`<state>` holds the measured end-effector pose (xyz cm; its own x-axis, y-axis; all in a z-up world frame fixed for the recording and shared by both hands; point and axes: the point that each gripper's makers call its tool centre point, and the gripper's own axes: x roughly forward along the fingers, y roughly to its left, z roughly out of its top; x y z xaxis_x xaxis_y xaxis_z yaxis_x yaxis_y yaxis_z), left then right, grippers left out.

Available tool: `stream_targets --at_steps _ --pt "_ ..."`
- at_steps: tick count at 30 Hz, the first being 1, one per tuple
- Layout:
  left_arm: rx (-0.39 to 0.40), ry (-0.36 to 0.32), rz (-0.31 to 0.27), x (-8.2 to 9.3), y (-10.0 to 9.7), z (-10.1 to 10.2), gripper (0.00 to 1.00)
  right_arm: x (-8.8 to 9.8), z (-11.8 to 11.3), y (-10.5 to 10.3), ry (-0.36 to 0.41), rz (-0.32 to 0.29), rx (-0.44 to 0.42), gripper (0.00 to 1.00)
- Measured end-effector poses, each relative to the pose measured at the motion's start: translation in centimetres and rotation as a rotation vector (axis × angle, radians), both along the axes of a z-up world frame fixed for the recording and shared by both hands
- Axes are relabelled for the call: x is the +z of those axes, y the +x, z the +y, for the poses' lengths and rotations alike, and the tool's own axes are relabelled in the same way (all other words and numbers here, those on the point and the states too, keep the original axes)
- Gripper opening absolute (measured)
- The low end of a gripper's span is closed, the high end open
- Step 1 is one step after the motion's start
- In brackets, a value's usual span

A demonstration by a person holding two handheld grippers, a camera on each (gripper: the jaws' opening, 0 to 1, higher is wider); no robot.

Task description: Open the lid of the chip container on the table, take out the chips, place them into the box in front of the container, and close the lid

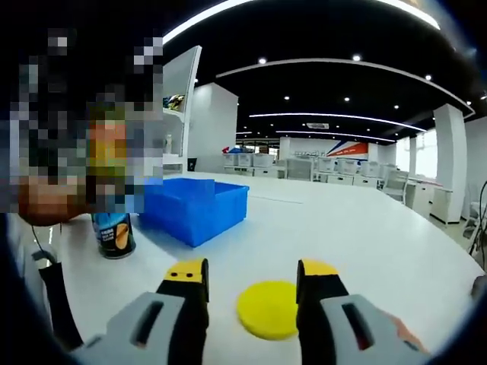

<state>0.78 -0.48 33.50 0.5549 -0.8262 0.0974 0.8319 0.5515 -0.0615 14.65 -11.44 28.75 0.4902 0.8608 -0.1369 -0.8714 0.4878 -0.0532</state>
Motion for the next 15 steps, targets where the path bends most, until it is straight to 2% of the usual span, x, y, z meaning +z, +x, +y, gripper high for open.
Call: stream_targets --at_steps 9,13,15 --pt "-0.007 0.050 -0.005 -0.1 -0.6 -0.4 0.51 -0.5 -0.2 -0.3 0.002 0.009 -0.004 0.40" --pt "0.015 0.057 0.005 -0.1 -0.5 0.2 0.51 -0.4 -0.2 -0.2 0.012 0.008 -0.006 0.40" --pt "0.034 0.070 -0.015 0.0 -0.4 0.6 0.51 -0.5 -0.2 -0.2 0.011 0.007 -0.007 0.40"
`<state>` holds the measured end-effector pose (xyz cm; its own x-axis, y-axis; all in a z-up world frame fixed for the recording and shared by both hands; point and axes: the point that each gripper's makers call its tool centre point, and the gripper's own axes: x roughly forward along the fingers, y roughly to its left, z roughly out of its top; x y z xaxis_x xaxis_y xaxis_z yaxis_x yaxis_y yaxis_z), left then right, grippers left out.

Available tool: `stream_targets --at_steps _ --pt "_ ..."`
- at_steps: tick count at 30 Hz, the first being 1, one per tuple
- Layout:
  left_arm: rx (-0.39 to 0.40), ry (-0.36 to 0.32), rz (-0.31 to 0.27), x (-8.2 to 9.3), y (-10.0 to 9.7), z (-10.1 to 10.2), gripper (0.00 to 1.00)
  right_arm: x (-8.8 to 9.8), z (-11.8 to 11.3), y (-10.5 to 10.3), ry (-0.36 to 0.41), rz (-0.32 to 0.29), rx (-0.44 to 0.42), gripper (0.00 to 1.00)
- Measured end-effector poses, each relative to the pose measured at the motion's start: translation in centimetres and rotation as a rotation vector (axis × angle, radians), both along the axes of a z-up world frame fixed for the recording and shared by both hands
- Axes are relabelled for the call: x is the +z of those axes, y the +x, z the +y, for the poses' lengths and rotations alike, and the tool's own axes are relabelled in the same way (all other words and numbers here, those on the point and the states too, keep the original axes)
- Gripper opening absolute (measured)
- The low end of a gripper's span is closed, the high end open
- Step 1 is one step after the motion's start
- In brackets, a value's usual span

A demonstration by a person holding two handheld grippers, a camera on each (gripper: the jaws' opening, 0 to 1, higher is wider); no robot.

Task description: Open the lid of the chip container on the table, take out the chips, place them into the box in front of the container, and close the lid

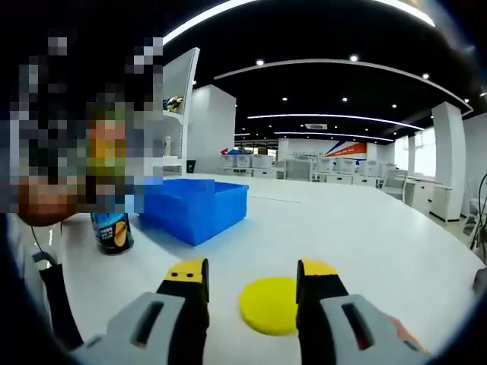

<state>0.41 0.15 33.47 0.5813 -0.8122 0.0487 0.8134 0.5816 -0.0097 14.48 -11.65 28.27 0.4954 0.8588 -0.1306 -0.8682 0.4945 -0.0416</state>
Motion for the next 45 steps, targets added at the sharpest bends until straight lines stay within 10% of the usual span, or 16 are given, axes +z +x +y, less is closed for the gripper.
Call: stream_targets --at_steps 20,45 --pt "0.052 0.120 -0.011 1.8 -1.9 2.0 0.51 1.1 1.0 -0.9 0.053 -0.006 0.030 0.39" --pt "0.109 0.419 0.168 -0.5 -5.5 6.8 0.51 3.9 4.0 -5.6 0.074 -0.097 0.202 0.37"
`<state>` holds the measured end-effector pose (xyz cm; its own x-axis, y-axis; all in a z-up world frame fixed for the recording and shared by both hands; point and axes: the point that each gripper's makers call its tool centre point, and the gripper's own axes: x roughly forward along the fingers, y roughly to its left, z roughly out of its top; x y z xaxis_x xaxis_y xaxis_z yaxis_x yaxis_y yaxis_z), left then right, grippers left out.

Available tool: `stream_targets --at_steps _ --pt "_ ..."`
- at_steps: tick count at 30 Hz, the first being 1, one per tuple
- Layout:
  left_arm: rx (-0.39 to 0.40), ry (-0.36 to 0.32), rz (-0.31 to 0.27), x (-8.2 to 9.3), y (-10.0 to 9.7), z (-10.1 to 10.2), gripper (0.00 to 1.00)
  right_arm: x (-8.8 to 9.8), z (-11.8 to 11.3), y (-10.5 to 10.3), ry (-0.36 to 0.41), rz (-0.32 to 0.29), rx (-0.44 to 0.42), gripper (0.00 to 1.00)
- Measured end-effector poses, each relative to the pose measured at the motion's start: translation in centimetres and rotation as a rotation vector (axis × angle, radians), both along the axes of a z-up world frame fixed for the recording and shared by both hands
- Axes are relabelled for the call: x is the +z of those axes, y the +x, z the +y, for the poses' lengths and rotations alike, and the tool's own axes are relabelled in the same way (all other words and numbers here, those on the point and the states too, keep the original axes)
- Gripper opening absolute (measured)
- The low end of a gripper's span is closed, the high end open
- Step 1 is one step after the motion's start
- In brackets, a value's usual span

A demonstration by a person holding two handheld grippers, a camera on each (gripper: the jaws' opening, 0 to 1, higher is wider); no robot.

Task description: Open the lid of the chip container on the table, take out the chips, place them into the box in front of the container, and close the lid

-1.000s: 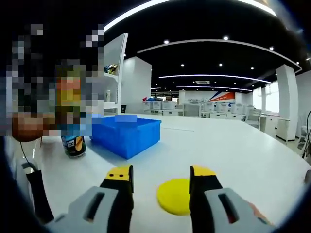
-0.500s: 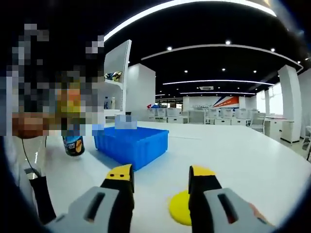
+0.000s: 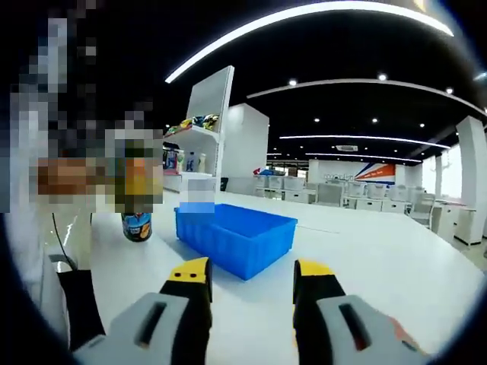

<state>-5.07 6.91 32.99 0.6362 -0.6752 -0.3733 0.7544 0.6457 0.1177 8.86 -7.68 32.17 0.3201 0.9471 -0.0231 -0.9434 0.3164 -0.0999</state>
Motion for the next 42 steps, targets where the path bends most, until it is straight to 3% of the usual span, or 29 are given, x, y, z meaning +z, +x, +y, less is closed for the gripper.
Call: stream_targets --at_steps 2,5,8,11,16,19,20,23,32,37,41,42 --pt "-0.005 0.028 0.009 -0.3 -0.1 0.0 0.51 0.0 0.1 -0.2 0.005 -0.002 0.011 0.37" --pt "0.006 0.132 0.040 -1.9 -0.1 0.4 0.51 0.0 0.2 -0.8 0.007 -0.004 0.021 0.37" --pt "0.004 0.122 0.041 -1.7 0.0 0.2 0.51 0.2 0.5 -1.7 0.003 -0.034 0.038 0.37" --pt "0.010 0.179 0.046 -2.0 0.2 0.3 0.51 0.3 0.7 -2.1 0.006 -0.032 0.054 0.37" --pt "-0.002 0.208 0.080 -2.7 0.4 -0.3 0.50 0.2 0.8 -2.5 0.004 -0.039 0.061 0.37" --pt "-0.003 0.303 0.086 -3.9 0.8 -0.1 0.50 0.2 0.5 -2.5 0.017 -0.034 0.060 0.37" --pt "-0.012 0.318 0.128 -4.6 0.5 -0.1 0.50 0.2 0.3 -2.5 0.021 -0.033 0.057 0.37" --pt "-0.022 0.377 0.154 -6.2 0.6 -0.3 0.50 0.2 0.0 -2.4 0.029 -0.028 0.053 0.37" --pt "-0.039 0.397 0.171 -7.3 0.6 -0.7 0.50 -0.1 -0.5 -2.3 0.024 -0.012 0.048 0.37" --pt "-0.038 0.379 0.178 -7.3 0.8 -0.6 0.50 -0.7 -0.1 -2.6 0.036 0.095 0.065 0.36" --pt "-0.040 0.375 0.181 -7.4 0.8 -0.5 0.50 -1.2 0.4 -2.8 0.063 0.232 0.074 0.30" --pt "-0.042 0.376 0.181 -7.4 0.8 -0.4 0.50 -1.7 0.8 -3.2 0.065 0.307 0.097 0.30"
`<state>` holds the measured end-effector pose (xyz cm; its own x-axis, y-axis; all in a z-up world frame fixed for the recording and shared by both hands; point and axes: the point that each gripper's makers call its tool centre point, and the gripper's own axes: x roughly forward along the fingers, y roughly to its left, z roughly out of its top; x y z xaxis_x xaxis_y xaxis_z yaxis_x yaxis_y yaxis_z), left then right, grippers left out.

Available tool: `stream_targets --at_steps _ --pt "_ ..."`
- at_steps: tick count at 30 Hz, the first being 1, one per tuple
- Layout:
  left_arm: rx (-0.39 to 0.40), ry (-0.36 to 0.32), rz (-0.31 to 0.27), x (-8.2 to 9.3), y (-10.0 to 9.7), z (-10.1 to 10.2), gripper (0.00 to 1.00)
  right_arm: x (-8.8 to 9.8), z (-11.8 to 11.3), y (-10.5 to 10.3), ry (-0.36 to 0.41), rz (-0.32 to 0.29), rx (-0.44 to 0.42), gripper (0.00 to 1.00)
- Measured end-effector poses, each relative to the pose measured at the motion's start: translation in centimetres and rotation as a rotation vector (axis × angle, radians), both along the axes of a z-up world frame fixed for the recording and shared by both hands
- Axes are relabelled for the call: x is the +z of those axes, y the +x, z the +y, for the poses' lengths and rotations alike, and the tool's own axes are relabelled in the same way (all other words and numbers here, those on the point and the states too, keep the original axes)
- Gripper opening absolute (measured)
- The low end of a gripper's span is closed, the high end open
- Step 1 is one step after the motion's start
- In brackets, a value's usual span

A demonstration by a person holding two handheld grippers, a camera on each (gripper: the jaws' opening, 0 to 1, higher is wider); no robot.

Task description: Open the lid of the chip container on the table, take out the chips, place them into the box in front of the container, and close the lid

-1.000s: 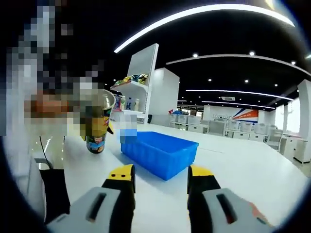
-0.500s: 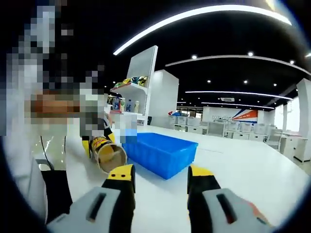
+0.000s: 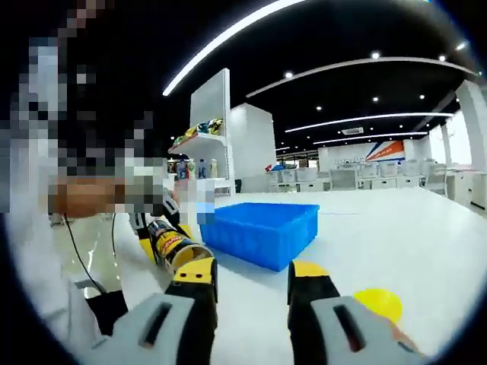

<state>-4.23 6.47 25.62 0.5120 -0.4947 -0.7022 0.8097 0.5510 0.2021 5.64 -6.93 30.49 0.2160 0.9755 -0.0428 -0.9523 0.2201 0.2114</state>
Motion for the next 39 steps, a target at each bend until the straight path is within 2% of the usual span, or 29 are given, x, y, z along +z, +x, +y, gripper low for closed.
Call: stream_targets --at_steps 2,3,4,5,6,7,13,14,15,17,18,19,22,23,25,28,29,31,32,37,39 --pt "0.000 0.005 0.011 0.0 0.1 0.0 0.50 -0.9 0.8 -1.0 -0.015 0.118 0.055 0.31" --pt "0.001 0.010 0.023 -0.1 0.1 0.0 0.50 -0.9 1.0 -1.2 -0.011 0.133 0.066 0.32" --pt "-0.004 0.020 0.029 -0.2 0.1 0.0 0.51 -1.5 1.5 -1.8 -0.040 0.217 0.071 0.30" --pt "-0.011 0.036 0.032 -0.3 0.2 0.1 0.51 -2.3 1.6 -1.9 -0.083 0.263 0.063 0.28" --pt "-0.017 0.046 0.033 -0.3 0.3 0.1 0.51 -2.2 2.2 -2.1 -0.090 0.244 0.076 0.27" --pt "-0.019 0.051 0.036 -0.3 0.3 0.2 0.51 -2.5 2.4 -2.4 -0.114 0.263 0.088 0.26" --pt "-0.022 0.052 0.053 -0.4 0.4 0.3 0.51 -3.7 4.3 -4.2 -0.208 0.469 0.173 0.24" --pt "-0.022 0.053 0.053 -0.4 0.3 0.3 0.51 -4.1 4.6 -4.3 -0.231 0.478 0.185 0.23" --pt "-0.023 0.055 0.053 -0.4 0.3 0.3 0.51 -3.9 4.8 -4.3 -0.220 0.493 0.197 0.21" --pt "-0.022 0.060 0.055 -0.4 0.3 0.3 0.51 -3.6 5.4 -4.6 -0.191 0.589 0.223 0.19" --pt "-0.023 0.064 0.056 -0.5 0.3 0.4 0.51 -3.5 5.5 -4.7 -0.186 0.609 0.230 0.19" --pt "-0.023 0.065 0.058 -0.5 0.3 0.4 0.51 -3.6 5.6 -4.8 -0.191 0.673 0.238 0.19" --pt "-0.025 0.065 0.063 -0.5 0.3 0.4 0.51 -4.1 6.0 -4.9 -0.232 0.656 0.265 0.19" --pt "-0.025 0.065 0.064 -0.5 0.3 0.4 0.51 -4.0 6.2 -5.1 -0.226 0.668 0.273 0.19" --pt "-0.026 0.063 0.065 -0.5 0.3 0.4 0.51 -3.8 6.5 -5.4 -0.214 0.736 0.296 0.19" --pt "-0.027 0.063 0.066 -0.5 0.3 0.4 0.51 -4.1 6.9 -5.1 -0.231 0.739 0.297 0.19" --pt "-0.027 0.065 0.067 -0.5 0.3 0.5 0.51 -4.2 7.1 -5.5 -0.235 0.756 0.325 0.19" --pt "-0.029 0.067 0.068 -0.5 0.3 0.5 0.51 -4.1 7.2 -5.9 -0.239 0.848 0.347 0.18" --pt "-0.028 0.068 0.071 -0.6 0.3 0.5 0.51 -4.2 7.5 -5.7 -0.233 0.828 0.339 0.18" --pt "-0.036 0.078 0.080 -0.6 0.3 0.3 0.51 -5.0 8.3 -6.6 -0.312 0.820 0.366 0.14" --pt "-0.038 0.104 0.088 -0.8 0.3 0.3 0.51 -4.9 8.4 -6.5 -0.316 0.840 0.364 0.13"
